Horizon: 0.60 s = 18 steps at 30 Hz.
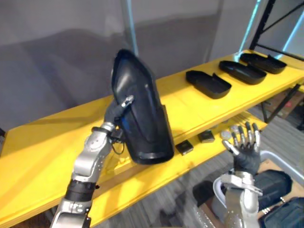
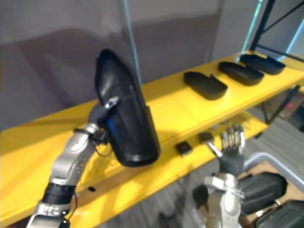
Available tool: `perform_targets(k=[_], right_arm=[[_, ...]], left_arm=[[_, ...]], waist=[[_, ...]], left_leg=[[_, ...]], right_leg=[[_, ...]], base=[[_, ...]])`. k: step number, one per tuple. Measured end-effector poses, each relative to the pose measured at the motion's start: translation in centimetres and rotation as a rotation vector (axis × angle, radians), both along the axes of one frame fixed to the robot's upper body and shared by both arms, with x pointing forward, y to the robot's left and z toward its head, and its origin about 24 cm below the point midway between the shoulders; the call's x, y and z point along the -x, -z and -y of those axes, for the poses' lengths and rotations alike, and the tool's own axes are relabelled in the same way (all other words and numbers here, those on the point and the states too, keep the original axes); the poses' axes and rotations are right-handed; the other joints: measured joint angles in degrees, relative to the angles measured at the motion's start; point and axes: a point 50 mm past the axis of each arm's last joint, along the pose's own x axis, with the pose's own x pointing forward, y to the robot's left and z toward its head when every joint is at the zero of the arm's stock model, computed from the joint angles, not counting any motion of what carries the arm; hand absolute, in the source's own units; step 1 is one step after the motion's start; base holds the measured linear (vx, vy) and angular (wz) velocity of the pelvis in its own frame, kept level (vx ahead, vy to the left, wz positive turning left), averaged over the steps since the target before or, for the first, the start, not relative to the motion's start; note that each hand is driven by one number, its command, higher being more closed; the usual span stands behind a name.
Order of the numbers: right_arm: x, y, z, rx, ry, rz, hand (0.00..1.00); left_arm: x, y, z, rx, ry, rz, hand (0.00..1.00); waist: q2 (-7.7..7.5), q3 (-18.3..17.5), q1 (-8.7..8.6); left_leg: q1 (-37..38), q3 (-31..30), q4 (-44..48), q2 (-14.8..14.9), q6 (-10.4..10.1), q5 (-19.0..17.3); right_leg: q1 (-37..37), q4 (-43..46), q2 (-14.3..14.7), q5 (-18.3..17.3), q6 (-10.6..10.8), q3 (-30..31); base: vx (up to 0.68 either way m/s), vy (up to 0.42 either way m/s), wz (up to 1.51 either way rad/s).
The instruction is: Walk over and take plastic housings, then place them on the shelf
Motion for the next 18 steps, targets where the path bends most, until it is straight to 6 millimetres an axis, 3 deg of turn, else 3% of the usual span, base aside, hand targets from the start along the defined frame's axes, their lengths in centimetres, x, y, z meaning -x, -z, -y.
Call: perform_targets(k=[5,12,18], right_arm=[[0.3,1.2,-0.2,-0.001,-0.029,-0.057,0.0],[0.7,2.1,-0.9,0.004,-0.103,-0.103,0.0],[1.0,2.8,-0.8,0.035,-0.154,-0.14,0.0]], left_arm=[[-1.5,-1.1,-1.1,-0.032,-0.145,0.026,1.0],[-2.7,-0.3,-2.8,-0.158,-0.289,-0.014,1.0],[-4.0,-1.4,-3.8,-0.311,-0.356,0.006,1.0]], waist=[[-0.06,-0.1,-1.13],[-0.04,-0.1,-2.29],[0.08,0.0,-3.39]], left_leg=[[0.1,1.4,0.0,0.2,0.0,0.0],[0.0,4.5,0.0,0.5,0.0,0.0],[-0.5,6.5,0.0,0.5,0.0,0.0]], right_leg=[[-0.9,0.0,0.1,0.3,0.0,1.0],[-2.9,-0.9,0.6,1.5,0.1,4.0],[-5.0,-0.9,0.8,2.0,0.4,6.5]], base=[[-0.03,0.007,-0.08],[-0.04,0.009,-0.25],[-0.01,0.007,-0.18]])
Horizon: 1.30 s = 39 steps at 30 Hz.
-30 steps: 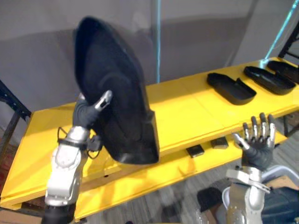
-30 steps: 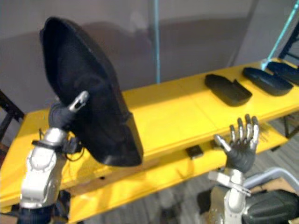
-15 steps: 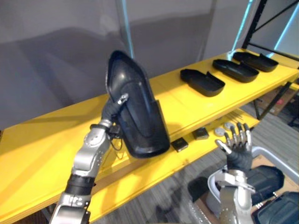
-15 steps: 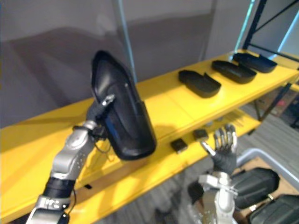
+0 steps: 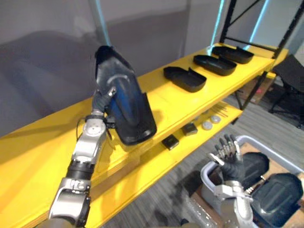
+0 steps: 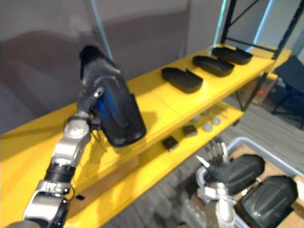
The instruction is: Walk over and take plastic housings, then place them on the shelf
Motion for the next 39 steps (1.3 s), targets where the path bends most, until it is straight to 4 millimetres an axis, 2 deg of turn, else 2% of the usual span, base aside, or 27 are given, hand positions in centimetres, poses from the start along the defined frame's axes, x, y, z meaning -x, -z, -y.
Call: perform_targets(k=[3,9,14,17,22,23,29,34,39], right_arm=[[0.0,0.0,0.1,0.016,-0.019,0.0,0.0],[0.2,0.1,-0.2,0.033,-0.059,-0.012,0.0],[0.2,0.3,-0.8,0.02,-0.098,-0.021,0.0],[0.0,0.1,-1.1,0.032,-0.129,-0.014,0.0],[-0.3,-0.1,-1.3,0.032,-0.158,-0.005,0.0],[-0.4,-0.1,-1.3,0.034,-0.162,-0.003,0.0],[-0.4,-0.1,-1.8,0.04,-0.202,-0.005,0.0],[-0.4,-0.1,-2.0,0.023,-0.218,-0.007,0.0],[-0.2,0.1,-2.3,0.012,-0.236,-0.015,0.0]], left_arm=[[-0.6,-0.2,-0.3,-0.006,-0.021,-0.014,1.0],[-1.1,1.0,-1.2,-0.017,-0.096,-0.099,1.0],[-1.2,1.6,-3.7,0.067,-0.211,-0.155,1.0],[-1.6,0.5,-5.0,0.094,-0.267,-0.145,1.0],[-1.8,0.3,-6.6,0.173,-0.356,-0.15,1.0],[-1.8,0.1,-6.9,0.185,-0.361,-0.146,0.0],[-1.3,-0.9,-9.2,0.184,-0.441,-0.124,0.0],[-1.3,-0.3,-9.5,0.176,-0.463,-0.151,0.0],[-0.9,-0.7,-10.4,0.155,-0.505,-0.136,0.0]], waist=[[0.21,0.3,-0.95],[0.68,3.1,-1.73],[0.68,4.8,-1.91],[0.26,6.3,-1.79],[-0.23,7.5,-1.77],[-0.32,7.9,-1.76],[-0.71,9.2,-1.89],[-0.81,9.5,-1.83],[-1.03,10.6,-1.85]], left_leg=[[-0.8,0.6,0.1,0.0,0.0,0.0],[-1.3,1.2,0.1,0.0,0.0,0.0],[-2.2,1.1,0.3,0.0,0.2,0.2],[-2.7,0.9,0.3,-0.1,0.2,0.4],[-3.7,0.9,0.3,-0.2,0.3,0.5],[-3.7,0.9,0.3,-0.2,0.3,0.5],[-4.5,0.9,0.3,-0.3,0.4,0.6],[-4.4,0.9,0.3,-0.3,0.4,0.6],[-4.3,1.1,0.3,-0.3,0.4,0.6]], right_leg=[[-0.9,0.0,0.1,0.7,0.2,0.5],[-1.7,0.0,0.2,1.1,0.4,1.4],[-2.5,0.1,0.2,1.4,0.5,1.4],[-3.0,0.3,0.0,1.3,0.5,1.4],[-4.1,0.4,-0.2,1.3,0.5,1.3],[-4.1,0.5,-0.2,1.3,0.5,1.3],[-5.1,0.8,-0.2,1.3,0.5,1.3],[-5.1,1.0,-0.2,1.3,0.5,1.3],[-5.2,1.0,-0.5,1.3,0.6,1.3]], base=[[0.02,0.005,-0.12],[-0.01,0.001,-0.07],[0.0,0.0,0.01],[0.0,0.0,0.0],[0.0,0.0,0.0],[0.0,0.0,0.0],[0.0,0.0,0.0],[0.0,0.0,0.0],[0.0,0.0,0.0]])
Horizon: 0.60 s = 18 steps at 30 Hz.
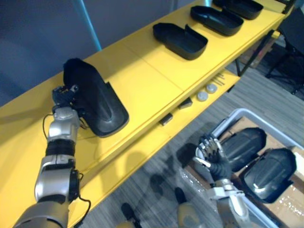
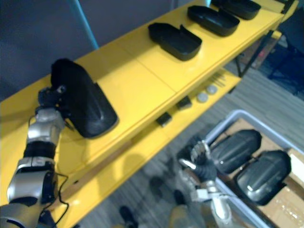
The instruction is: Walk over and take plastic housings, then place them on the shelf
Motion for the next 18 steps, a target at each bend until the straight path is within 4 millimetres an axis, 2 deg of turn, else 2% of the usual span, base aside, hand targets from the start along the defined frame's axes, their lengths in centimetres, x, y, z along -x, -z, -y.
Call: perform_targets(k=[3,9,13,18], right_arm=[[0.2,0.1,0.1,-0.004,0.002,-0.003,0.0],[0.3,0.4,-0.5,-0.009,-0.022,-0.01,0.0],[0.3,0.5,-0.8,-0.016,-0.034,-0.011,0.0],[0.4,1.0,-1.0,-0.029,-0.042,-0.033,0.0]], left_arm=[[0.3,-0.5,-0.8,-0.023,-0.044,0.011,0.0],[0.9,-3.6,-2.3,-0.097,-0.224,0.125,0.0],[1.7,-5.1,-3.5,-0.076,-0.349,0.216,0.0],[2.0,-5.4,-4.2,-0.076,-0.342,0.218,0.0]], waist=[[-0.02,0.0,-0.06],[-0.02,0.0,0.01],[-0.02,0.0,0.0],[-0.02,0.0,0.19]], left_leg=[[0.0,0.0,0.0,0.0,0.0,0.0],[0.1,0.0,0.0,0.0,0.0,0.0],[0.3,0.0,0.0,0.0,0.0,0.0],[0.9,0.0,0.0,-0.1,0.0,0.0]], right_leg=[[0.0,0.0,0.0,0.0,0.0,0.0],[0.1,0.0,0.0,0.0,0.0,0.0],[0.3,0.1,-0.1,0.0,0.0,0.0],[0.9,0.3,-0.2,-0.2,0.2,-0.1]], base=[[0.0,0.0,0.0],[0.0,0.0,0.0],[0.0,0.0,0.0],[0.0,0.0,0.0]])
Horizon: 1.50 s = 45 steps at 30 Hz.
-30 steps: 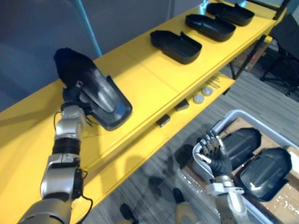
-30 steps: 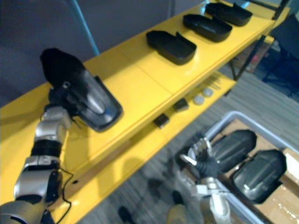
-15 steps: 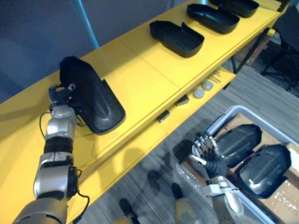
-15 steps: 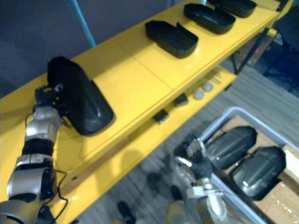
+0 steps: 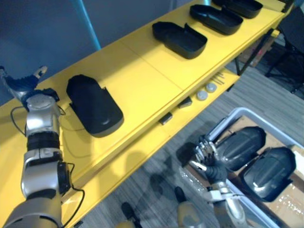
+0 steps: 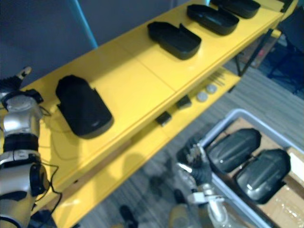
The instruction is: Walk over and take plastic housings, then place them on the shelf
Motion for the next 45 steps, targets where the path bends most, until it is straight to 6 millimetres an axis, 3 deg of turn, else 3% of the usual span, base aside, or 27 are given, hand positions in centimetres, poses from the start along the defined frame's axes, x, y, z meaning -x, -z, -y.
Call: perform_targets(k=[3,9,10,11,13,16,17,18,21,24,27,32,35,38,41,45], right_arm=[[0.0,0.0,-0.1,-0.008,-0.002,-0.003,0.0],[0.4,-0.1,-0.2,-0.023,-0.008,0.01,0.0],[1.3,-1.8,1.0,-0.014,0.09,0.109,0.0],[1.1,-2.2,1.1,-0.007,0.095,0.127,0.0],[0.9,-2.5,1.1,0.001,0.096,0.149,0.0],[-0.2,-4.9,1.5,-0.008,0.135,0.26,0.0],[-0.8,-6.3,1.9,-0.012,0.179,0.316,0.0],[-1.5,-7.0,2.3,-0.012,0.212,0.351,0.0],[-3.0,-8.7,2.0,-0.037,0.225,0.428,0.0],[-4.3,-9.3,1.2,-0.066,0.216,0.451,0.0],[-5.3,-9.3,0.6,-0.087,0.209,0.435,0.0],[-7.1,-10.3,0.0,-0.089,0.182,0.451,0.0],[-8.0,-11.4,-1.2,-0.117,0.091,0.469,0.0],[-8.7,-11.9,-4.0,-0.123,-0.092,0.465,0.0],[-9.6,-11.7,-7.2,-0.102,-0.254,0.427,0.0],[-10.2,-11.2,-11.7,-0.05,-0.437,0.364,0.0]], left_arm=[[0.0,0.4,-0.2,0.009,0.041,-0.012,0.0],[1.1,4.6,-0.1,-0.062,0.195,-0.117,0.0],[5.7,10.6,5.1,-0.155,0.395,-0.098,0.0],[6.2,11.8,5.5,-0.142,0.399,-0.125,0.0],[7.3,12.6,5.4,-0.148,0.385,-0.152,0.0],[11.8,12.1,8.4,-0.132,0.439,-0.016,0.0],[13.8,11.9,9.2,-0.13,0.441,0.034,0.0],[15.7,12.0,8.8,-0.138,0.395,0.044,0.0],[18.5,12.4,7.2,-0.134,0.262,0.034,0.0],[19.7,13.0,7.7,-0.081,0.229,0.06,0.0],[20.3,14.3,8.6,0.021,0.213,0.064,0.0],[21.3,19.9,8.9,0.174,0.146,-0.121,0.0],[22.9,24.8,9.7,0.269,0.139,-0.321,0.0],[24.6,28.9,11.5,0.375,0.145,-0.478,0.0],[25.4,30.8,12.2,0.418,0.134,-0.56,0.0],[25.8,31.8,12.2,0.471,0.081,-0.548,0.0]], waist=[[0.01,0.0,-0.03],[0.17,-0.1,-1.43],[1.05,-3.4,0.44],[1.32,-4.7,1.3],[2.12,-6.2,2.8],[2.26,-7.1,4.08],[1.82,-8.3,5.97],[1.01,-10.0,8.98],[0.2,-11.4,12.41],[-0.38,-11.9,14.79],[-1.08,-11.9,15.19],[-2.0,-12.4,16.34],[-2.03,-12.4,16.45],[-2.49,-12.2,16.59],[-3.28,-11.6,17.12],[-4.28,-11.0,18.84]], left_leg=[[0.1,0.0,0.0,-0.1,0.0,0.0],[1.2,-0.4,0.0,0.0,0.0,0.0],[2.9,-4.5,-0.1,-0.1,0.0,0.0],[2.9,-5.1,-0.3,-0.1,0.0,-0.1],[2.6,-5.8,-0.3,-0.1,0.0,-0.2],[1.9,-9.6,-0.3,-1.0,0.0,-0.4],[1.7,-12.5,-0.3,-1.2,0.0,-0.4],[1.2,-13.2,-0.2,-1.0,0.0,-0.4],[-0.3,-18.0,-0.3,-1.7,0.1,0.8],[-2.4,-21.4,-0.3,-2.6,0.3,2.1],[-3.1,-23.4,-0.2,-3.3,0.6,2.5],[-3.2,-25.3,-0.3,-3.6,0.5,2.7],[-3.3,-25.8,-0.3,-3.6,0.5,2.6],[-4.3,-26.7,-0.3,-3.5,0.5,3.0],[-4.6,-26.7,-0.3,-3.5,0.4,3.1],[-4.9,-27.4,-0.2,-3.6,0.3,3.2]], right_leg=[[0.1,0.0,-0.1,0.0,0.0,0.0],[1.9,-0.4,0.1,0.0,0.0,-1.2],[6.6,-1.4,-0.3,-1.1,-0.1,-6.0],[7.2,-1.4,-0.3,-1.4,-0.2,-6.8],[7.7,-1.1,-0.5,-2.1,-0.4,-7.6],[9.6,0.1,-1.6,-3.8,0.3,-11.9],[11.0,-1.2,-1.9,-4.2,0.0,-15.2],[11.3,-1.2,-2.1,-4.6,-0.4,-16.6],[13.5,-0.9,-1.9,-5.5,-0.1,-21.6],[13.7,-0.8,-2.1,-5.8,-0.2,-25.0],[14.5,-1.0,-2.2,-5.6,-0.1,-26.6],[15.4,-0.6,-2.2,-6.7,-0.7,-28.3],[15.2,-0.1,-2.2,-7.8,-0.5,-29.0],[14.8,-0.1,-2.0,-7.9,-0.6,-29.5],[14.5,-0.1,-2.0,-7.9,-0.7,-29.5],[14.5,0.2,-1.9,-7.7,-0.4,-29.6]], base=[[0.0,0.0,0.0],[0.01,-0.02,0.17],[-0.02,-0.064,0.86],[-0.03,-0.063,0.87],[-0.04,-0.023,0.25],[0.01,-0.004,0.7],[0.05,-0.031,1.07],[0.06,-0.042,0.92],[0.06,-0.056,0.88],[0.03,-0.017,0.66],[0.03,-0.011,0.34],[0.0,-0.021,0.2],[-0.03,-0.007,0.1],[0.0,-0.015,0.12],[0.01,-0.005,0.0],[0.04,-0.019,0.04]])
